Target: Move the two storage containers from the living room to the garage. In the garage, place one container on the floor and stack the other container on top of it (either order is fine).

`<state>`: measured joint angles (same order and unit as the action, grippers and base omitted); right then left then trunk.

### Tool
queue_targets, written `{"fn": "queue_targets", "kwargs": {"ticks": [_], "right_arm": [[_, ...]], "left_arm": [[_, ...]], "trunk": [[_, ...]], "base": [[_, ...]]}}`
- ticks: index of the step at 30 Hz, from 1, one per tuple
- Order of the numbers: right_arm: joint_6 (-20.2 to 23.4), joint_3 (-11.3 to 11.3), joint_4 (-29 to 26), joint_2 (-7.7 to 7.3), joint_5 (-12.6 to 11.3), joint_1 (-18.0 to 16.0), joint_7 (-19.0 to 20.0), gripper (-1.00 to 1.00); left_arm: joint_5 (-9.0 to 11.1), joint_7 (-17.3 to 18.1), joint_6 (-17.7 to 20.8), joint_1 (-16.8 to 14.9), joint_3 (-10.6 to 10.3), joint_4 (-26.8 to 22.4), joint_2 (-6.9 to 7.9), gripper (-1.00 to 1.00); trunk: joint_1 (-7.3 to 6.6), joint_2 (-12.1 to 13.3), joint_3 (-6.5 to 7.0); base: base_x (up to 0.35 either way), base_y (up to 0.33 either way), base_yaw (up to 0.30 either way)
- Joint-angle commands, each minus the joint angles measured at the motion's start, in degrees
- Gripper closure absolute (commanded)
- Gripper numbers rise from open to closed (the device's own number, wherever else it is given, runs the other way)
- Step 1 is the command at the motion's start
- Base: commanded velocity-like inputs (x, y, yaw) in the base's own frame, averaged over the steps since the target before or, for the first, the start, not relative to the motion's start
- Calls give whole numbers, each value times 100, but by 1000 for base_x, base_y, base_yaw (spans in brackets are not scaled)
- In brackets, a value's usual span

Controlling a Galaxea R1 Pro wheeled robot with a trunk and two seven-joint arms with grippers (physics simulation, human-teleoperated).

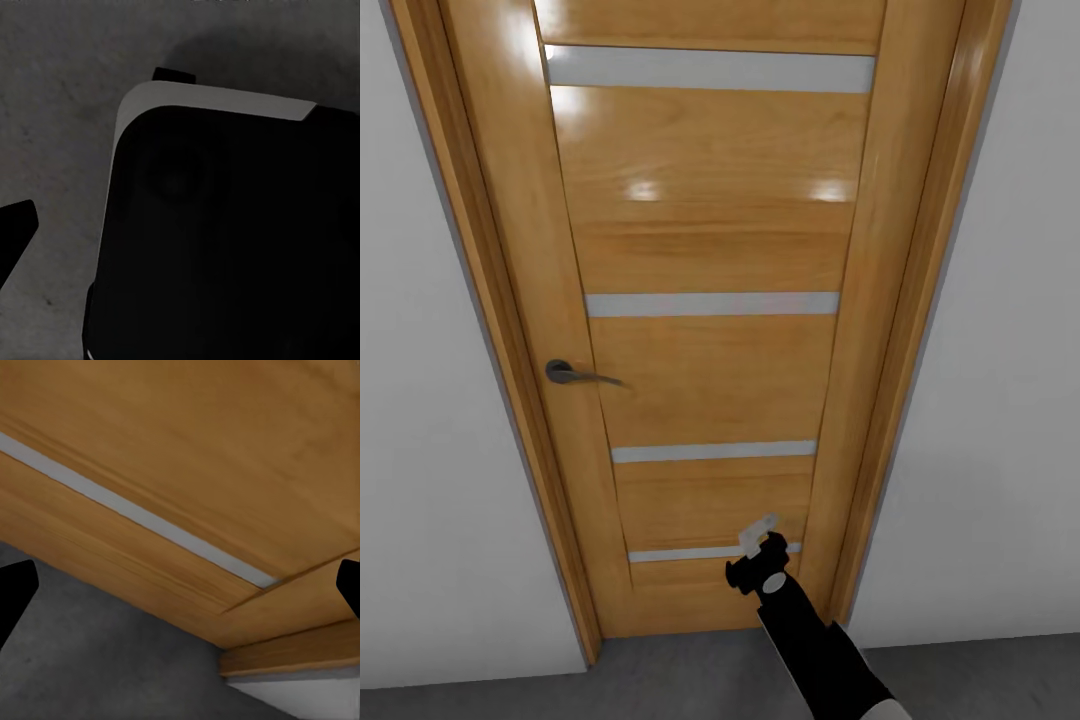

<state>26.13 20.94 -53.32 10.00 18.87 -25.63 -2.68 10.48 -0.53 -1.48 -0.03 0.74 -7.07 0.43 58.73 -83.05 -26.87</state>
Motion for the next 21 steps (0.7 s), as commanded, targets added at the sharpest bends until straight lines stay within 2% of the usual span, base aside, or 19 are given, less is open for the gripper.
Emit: {"fn": "queue_targets", "kwargs": {"ticks": [1, 3, 4, 5, 9, 12, 16, 19, 21], "right_arm": [[20, 47, -13, 0, 29, -4, -6, -100], [-136, 142, -17, 0, 34, -4, 18, -100], [-359, 281, -19, 0, 35, -4, 29, -100], [-824, 577, -15, 0, 40, -4, 43, -100], [-1722, 1144, -12, 0, 84, -4, 136, -100], [-1870, 1233, -16, 0, 111, -4, 347, -100], [-2045, 1281, -79, 0, 141, -4, 892, -100], [-2208, 1293, -134, 0, 309, -4, 1258, -100], [-2246, 1295, -145, 0, 432, -4, 1336, -100]], "left_arm": [[33, -5, -11, -1, 4, -2, -4, -100], [33, -2, -8, -3, 1, 6, 1, -100], [33, -1, -6, -4, -1, 8, 7, -100], [33, -1, -4, -2, -2, 11, 13, -100], [39, 0, -2, -2, -4, 17, 24, -100], [40, 0, -2, -2, -4, 20, 26, -100], [41, 0, -2, -3, -4, 17, 27, -100], [42, 0, -2, -4, -4, 14, 27, -100], [42, 0, -2, -2, -4, 14, 27, -100]], "trunk": [[0, -3, -6], [0, -3, -6], [0, -3, -6], [0, -3, -6], [0, -3, -6], [0, -3, -6], [0, -3, -6], [0, -3, -6], [0, -3, -6]], "base": [[6, 0, 0], [83, -26, 0], [178, -75, 0], [230, -102, 0], [260, -118, 0], [279, -128, 0], [283, -130, 0], [284, -130, 0], [285, -131, 0]]}}
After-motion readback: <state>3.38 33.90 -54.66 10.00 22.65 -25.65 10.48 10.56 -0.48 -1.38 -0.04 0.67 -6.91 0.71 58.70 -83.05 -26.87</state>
